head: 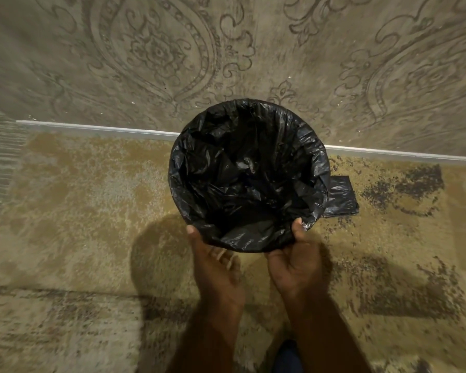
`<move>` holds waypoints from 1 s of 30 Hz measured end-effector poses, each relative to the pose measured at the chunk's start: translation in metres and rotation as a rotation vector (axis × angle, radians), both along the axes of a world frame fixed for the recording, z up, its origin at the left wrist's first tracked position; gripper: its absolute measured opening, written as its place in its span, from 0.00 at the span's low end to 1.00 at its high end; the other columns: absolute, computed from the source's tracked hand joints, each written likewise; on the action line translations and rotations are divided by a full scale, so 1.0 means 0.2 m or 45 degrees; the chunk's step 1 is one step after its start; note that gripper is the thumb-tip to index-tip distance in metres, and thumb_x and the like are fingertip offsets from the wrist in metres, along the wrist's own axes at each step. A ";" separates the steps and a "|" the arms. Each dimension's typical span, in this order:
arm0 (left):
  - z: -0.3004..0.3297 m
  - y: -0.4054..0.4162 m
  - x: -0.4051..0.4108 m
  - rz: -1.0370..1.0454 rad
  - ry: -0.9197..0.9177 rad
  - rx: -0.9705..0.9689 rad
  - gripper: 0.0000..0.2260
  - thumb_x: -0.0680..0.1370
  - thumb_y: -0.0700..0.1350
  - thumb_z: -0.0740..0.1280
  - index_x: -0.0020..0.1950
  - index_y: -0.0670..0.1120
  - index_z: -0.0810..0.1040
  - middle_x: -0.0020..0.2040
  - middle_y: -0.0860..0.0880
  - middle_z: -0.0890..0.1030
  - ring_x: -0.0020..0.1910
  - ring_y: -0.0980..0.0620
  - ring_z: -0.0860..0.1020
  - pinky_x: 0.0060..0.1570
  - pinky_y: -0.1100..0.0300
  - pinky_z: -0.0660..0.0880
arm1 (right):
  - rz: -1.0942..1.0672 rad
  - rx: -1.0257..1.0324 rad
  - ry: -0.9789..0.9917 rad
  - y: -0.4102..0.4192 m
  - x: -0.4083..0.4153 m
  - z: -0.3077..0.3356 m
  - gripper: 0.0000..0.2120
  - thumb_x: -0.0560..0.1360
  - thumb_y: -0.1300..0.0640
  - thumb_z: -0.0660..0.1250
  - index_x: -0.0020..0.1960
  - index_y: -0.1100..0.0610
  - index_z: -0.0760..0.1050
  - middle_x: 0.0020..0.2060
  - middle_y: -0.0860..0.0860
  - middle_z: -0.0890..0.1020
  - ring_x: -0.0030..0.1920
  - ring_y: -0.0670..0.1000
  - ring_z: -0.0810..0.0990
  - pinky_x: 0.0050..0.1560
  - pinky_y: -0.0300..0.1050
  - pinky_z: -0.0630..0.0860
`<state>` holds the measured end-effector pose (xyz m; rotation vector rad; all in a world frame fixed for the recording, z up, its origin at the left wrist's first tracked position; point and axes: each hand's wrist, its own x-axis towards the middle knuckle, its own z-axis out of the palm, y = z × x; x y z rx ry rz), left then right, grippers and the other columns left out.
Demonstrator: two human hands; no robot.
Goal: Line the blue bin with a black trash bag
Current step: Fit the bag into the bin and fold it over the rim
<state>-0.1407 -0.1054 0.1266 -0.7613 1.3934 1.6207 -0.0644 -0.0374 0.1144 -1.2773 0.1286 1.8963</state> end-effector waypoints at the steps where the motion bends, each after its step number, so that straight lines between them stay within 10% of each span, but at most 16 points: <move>1: 0.00 0.00 0.04 0.032 -0.011 0.043 0.28 0.73 0.68 0.64 0.62 0.48 0.80 0.58 0.46 0.83 0.52 0.46 0.81 0.49 0.53 0.76 | 0.011 0.018 -0.009 0.00 0.00 -0.01 0.15 0.82 0.54 0.59 0.63 0.59 0.76 0.54 0.57 0.86 0.58 0.57 0.82 0.49 0.55 0.80; 10: -0.10 0.08 -0.07 0.088 -0.222 0.146 0.12 0.78 0.41 0.63 0.60 0.47 0.81 0.59 0.43 0.83 0.55 0.43 0.82 0.46 0.51 0.82 | 0.086 0.157 0.025 -0.03 0.07 -0.06 0.13 0.83 0.55 0.56 0.59 0.58 0.77 0.50 0.55 0.87 0.49 0.54 0.87 0.55 0.59 0.80; 17: -0.16 -0.04 -0.23 -0.052 -0.049 -0.088 0.09 0.81 0.48 0.63 0.45 0.48 0.80 0.34 0.53 0.80 0.34 0.56 0.74 0.40 0.62 0.72 | 0.453 0.050 -0.262 0.00 0.13 0.02 0.18 0.80 0.45 0.61 0.60 0.56 0.79 0.52 0.54 0.86 0.51 0.53 0.84 0.48 0.49 0.79; 21: -0.07 -0.04 -0.41 -0.214 0.469 -0.279 0.12 0.80 0.54 0.62 0.53 0.48 0.80 0.51 0.49 0.84 0.55 0.44 0.80 0.54 0.49 0.76 | 0.706 0.243 -0.702 0.07 0.25 0.12 0.25 0.72 0.35 0.65 0.44 0.59 0.75 0.35 0.54 0.81 0.35 0.54 0.81 0.41 0.49 0.78; 24: 0.01 0.03 -0.55 -0.575 0.844 -0.257 0.15 0.76 0.59 0.66 0.49 0.50 0.83 0.45 0.54 0.85 0.48 0.49 0.82 0.48 0.53 0.79 | 0.691 0.344 -1.046 0.16 0.26 0.16 0.26 0.71 0.37 0.70 0.40 0.63 0.75 0.38 0.61 0.80 0.42 0.60 0.82 0.52 0.58 0.79; 30: -0.06 0.14 -0.69 -1.013 0.810 -0.438 0.19 0.65 0.53 0.71 0.49 0.43 0.83 0.49 0.38 0.85 0.49 0.38 0.83 0.54 0.39 0.79 | 0.783 0.232 -1.115 0.24 0.21 0.01 0.08 0.73 0.55 0.74 0.37 0.58 0.82 0.38 0.58 0.86 0.44 0.63 0.85 0.49 0.67 0.81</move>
